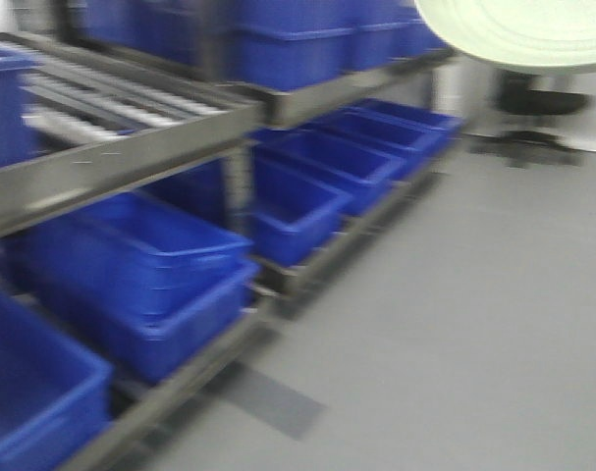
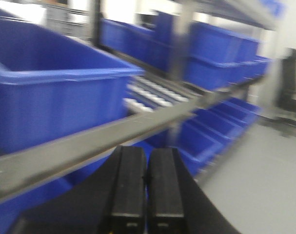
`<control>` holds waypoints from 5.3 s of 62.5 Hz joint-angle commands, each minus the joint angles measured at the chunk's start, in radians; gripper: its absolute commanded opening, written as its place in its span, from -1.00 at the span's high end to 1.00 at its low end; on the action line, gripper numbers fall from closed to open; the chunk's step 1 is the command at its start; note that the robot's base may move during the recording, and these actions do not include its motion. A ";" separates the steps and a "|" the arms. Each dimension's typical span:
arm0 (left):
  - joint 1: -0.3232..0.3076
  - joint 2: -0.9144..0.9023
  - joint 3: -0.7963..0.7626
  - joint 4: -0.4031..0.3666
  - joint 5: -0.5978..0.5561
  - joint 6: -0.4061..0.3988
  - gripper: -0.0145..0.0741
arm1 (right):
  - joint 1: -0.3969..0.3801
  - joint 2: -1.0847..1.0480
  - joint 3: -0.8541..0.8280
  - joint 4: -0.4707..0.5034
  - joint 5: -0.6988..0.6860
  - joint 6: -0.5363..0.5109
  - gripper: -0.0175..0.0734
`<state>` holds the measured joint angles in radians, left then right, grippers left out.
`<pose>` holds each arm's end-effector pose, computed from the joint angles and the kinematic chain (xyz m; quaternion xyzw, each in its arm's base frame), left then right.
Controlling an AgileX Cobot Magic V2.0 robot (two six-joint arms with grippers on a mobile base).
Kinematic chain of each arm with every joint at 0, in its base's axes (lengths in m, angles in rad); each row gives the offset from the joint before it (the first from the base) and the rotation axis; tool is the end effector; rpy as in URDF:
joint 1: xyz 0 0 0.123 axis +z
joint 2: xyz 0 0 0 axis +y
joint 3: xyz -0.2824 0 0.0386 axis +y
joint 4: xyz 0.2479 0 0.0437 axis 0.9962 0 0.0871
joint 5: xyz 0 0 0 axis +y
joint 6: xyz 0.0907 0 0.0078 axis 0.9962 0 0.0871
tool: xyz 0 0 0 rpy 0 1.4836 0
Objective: Place green plate on second shelf with right arm
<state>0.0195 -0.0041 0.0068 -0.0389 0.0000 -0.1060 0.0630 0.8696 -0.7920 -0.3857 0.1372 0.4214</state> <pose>0.0562 0.0011 0.2110 -0.0556 0.6743 -0.0461 0.7349 0.1880 0.0071 0.3772 0.0081 0.7474 0.0146 0.6642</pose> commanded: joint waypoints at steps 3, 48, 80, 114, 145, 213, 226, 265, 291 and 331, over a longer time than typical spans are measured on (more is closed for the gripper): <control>-0.002 -0.018 0.041 -0.006 -0.081 -0.003 0.38 | -0.002 -0.013 -0.031 -0.001 -0.098 0.005 0.50; -0.002 -0.018 0.041 -0.006 -0.081 -0.003 0.38 | -0.002 -0.013 -0.031 -0.001 -0.097 0.005 0.50; -0.002 -0.018 0.041 -0.006 -0.081 -0.003 0.38 | -0.002 -0.013 -0.031 -0.001 -0.098 0.005 0.50; -0.002 -0.018 0.041 -0.006 -0.081 -0.003 0.38 | -0.002 -0.013 -0.031 -0.001 -0.106 0.005 0.50; -0.002 -0.018 0.041 -0.006 -0.081 -0.003 0.38 | -0.004 0.242 -0.120 0.062 -0.429 0.004 0.50; -0.002 -0.018 0.041 -0.006 -0.081 -0.003 0.38 | -0.002 0.384 -0.250 0.036 -0.264 -0.005 0.51; -0.002 -0.018 0.041 -0.006 -0.081 -0.003 0.38 | -0.002 0.257 -0.180 0.036 -0.262 -0.003 0.51; -0.002 -0.018 0.041 -0.006 -0.081 -0.003 0.38 | 0.011 0.113 -0.075 0.000 -0.137 0.000 0.51; -0.002 -0.018 0.041 -0.006 -0.081 -0.003 0.38 | 0.011 -0.528 0.617 0.002 -0.358 0.005 0.51; -0.002 -0.018 0.041 -0.006 -0.079 -0.003 0.38 | 0.011 -0.850 0.801 -0.015 -0.280 0.029 0.51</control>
<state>0.0195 -0.0041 0.0068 -0.0389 0.0000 -0.1060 0.0720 0.0000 0.0273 -0.3894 -0.0336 0.4515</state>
